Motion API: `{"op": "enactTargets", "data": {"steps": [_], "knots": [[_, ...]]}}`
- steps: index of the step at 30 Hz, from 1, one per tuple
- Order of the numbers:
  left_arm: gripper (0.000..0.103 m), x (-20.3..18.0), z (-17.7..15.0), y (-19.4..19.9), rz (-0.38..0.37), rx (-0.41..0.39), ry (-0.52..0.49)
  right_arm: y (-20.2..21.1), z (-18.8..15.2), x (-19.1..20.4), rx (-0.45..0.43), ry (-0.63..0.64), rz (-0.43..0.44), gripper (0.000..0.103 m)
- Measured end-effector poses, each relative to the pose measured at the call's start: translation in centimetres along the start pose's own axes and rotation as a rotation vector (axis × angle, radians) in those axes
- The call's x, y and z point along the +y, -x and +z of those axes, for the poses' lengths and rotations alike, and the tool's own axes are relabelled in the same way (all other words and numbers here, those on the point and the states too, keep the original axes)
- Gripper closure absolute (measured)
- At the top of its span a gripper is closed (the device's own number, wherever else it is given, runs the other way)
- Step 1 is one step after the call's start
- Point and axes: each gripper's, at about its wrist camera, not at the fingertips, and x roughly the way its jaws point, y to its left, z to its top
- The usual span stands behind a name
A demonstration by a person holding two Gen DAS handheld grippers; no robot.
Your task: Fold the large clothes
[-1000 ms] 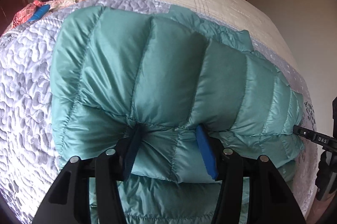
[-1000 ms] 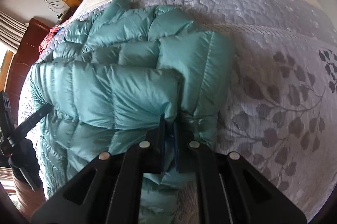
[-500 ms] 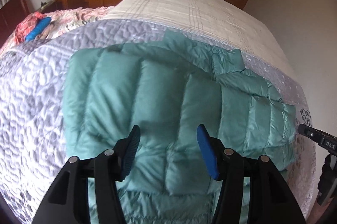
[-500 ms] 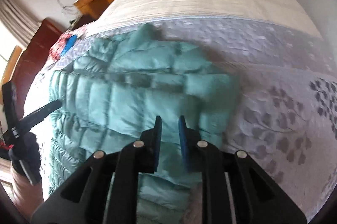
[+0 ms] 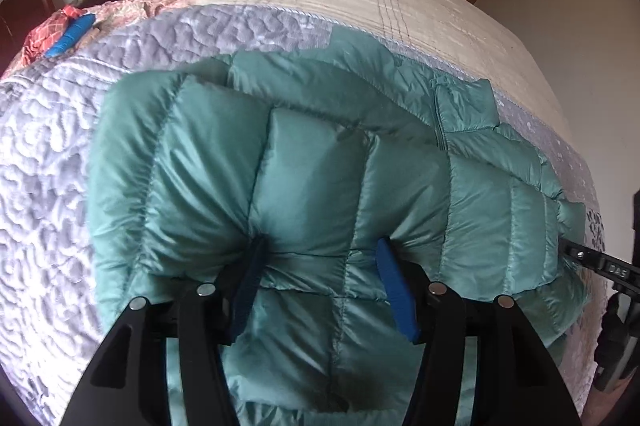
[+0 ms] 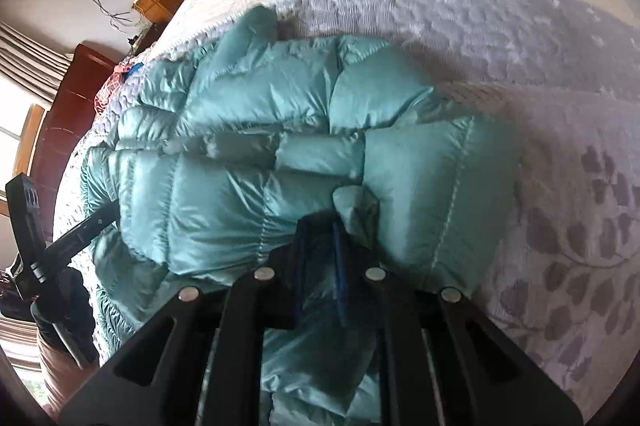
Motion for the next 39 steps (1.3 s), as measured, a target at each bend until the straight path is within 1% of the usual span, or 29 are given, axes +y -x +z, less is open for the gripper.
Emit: {"op": "enactTargets", "data": {"steps": [2,5,8,10,11,12,15,18,19,20,21,22,23,24,25,26,27,29,30,32,33,34,36,39], "knots": [[0.046,-0.1,-0.4,1.3,-0.002,-0.016,-0.006,2.4,-0.7,0.5,-0.043,0.027,0.013,0.087],[0.046,-0.8,-2.0,3.5,-0.007,-0.046,-0.051,4.2,-1.9,1.2,-0.048,0.074,0.008,0.086],[0.046,-1.1,-3.6,4.2,0.003,-0.041,-0.08,3.7,-2.9,1.2,-0.01,0.091,-0.012,0.087],[0.046,-0.9,-4.4,3.5,0.016,-0.02,-0.087,2.3,-3.6,0.6,0.02,0.086,-0.052,0.087],[0.046,-0.7,-4.6,2.9,0.028,-0.008,-0.084,1.4,-3.7,0.1,0.039,0.068,-0.052,0.089],[0.046,-0.4,-4.7,2.5,0.03,0.001,-0.076,0.9,-3.8,-0.1,0.045,0.059,-0.043,0.089],[0.044,0.3,-4.8,1.3,0.022,0.019,-0.057,-0.3,-3.8,-0.4,0.057,0.04,-0.037,0.091],[0.046,0.5,-4.7,1.8,0.013,0.028,-0.034,1.0,-4.1,-0.3,0.04,0.037,-0.032,0.09],[0.046,0.6,-4.8,2.4,0.011,0.027,-0.03,1.8,-4.4,-0.2,0.028,0.039,-0.029,0.086],[0.046,0.8,-5.0,3.6,0.004,0.015,-0.028,2.9,-4.7,-0.1,0.009,0.047,-0.027,0.086],[0.045,0.9,-5.3,4.4,0.0,0.006,-0.033,4.7,-5.6,0.2,-0.019,0.061,-0.019,0.085],[0.044,1.1,-5.6,5.5,-0.001,-0.003,-0.041,6.0,-6.4,0.2,-0.034,0.067,-0.009,0.081],[0.039,1.5,-6.4,6.9,0.001,-0.015,-0.052,7.4,-7.6,0.4,-0.047,0.073,0.002,0.075],[0.035,1.9,-7.1,7.9,0.004,-0.021,-0.056,8.4,-8.7,0.5,-0.051,0.08,0.005,0.072],[0.034,2.5,-8.0,8.9,0.007,-0.023,-0.06,9.4,-10.2,0.6,-0.053,0.09,0.0,0.067],[0.032,3.4,-9.3,10.1,0.014,-0.018,-0.063,10.0,-11.4,0.8,-0.053,0.098,-0.009,0.063],[0.03,4.1,-10.3,10.9,0.023,-0.011,-0.063,10.8,-13.3,0.8,-0.046,0.102,-0.018,0.062],[0.029,6.0,-13.0,12.5,0.054,0.012,-0.058,11.6,-17.0,0.5,-0.017,0.076,-0.01,0.057],[0.029,6.9,-14.2,13.1,0.072,0.025,-0.054,11.7,-18.1,0.4,-0.004,0.062,-0.007,0.055],[0.029,8.5,-16.2,14.0,0.089,0.051,-0.038,12.2,-21.2,0.0,0.02,0.025,-0.016,0.042],[0.029,9.4,-17.5,14.4,0.091,0.068,-0.025,12.4,-23.2,-0.4,0.039,-0.004,-0.025,0.04],[0.029,10.1,-18.7,14.8,0.084,0.082,-0.012,12.5,-24.3,-0.6,0.051,-0.023,-0.026,0.038],[0.029,11.0,-21.0,15.0,0.061,0.111,0.006,12.8,-26.7,-1.0,0.068,-0.069,0.003,0.035],[0.029,12.2,-23.1,15.2,0.033,0.14,0.031,12.8,-28.9,-1.3,0.085,-0.113,0.026,0.034]]}}
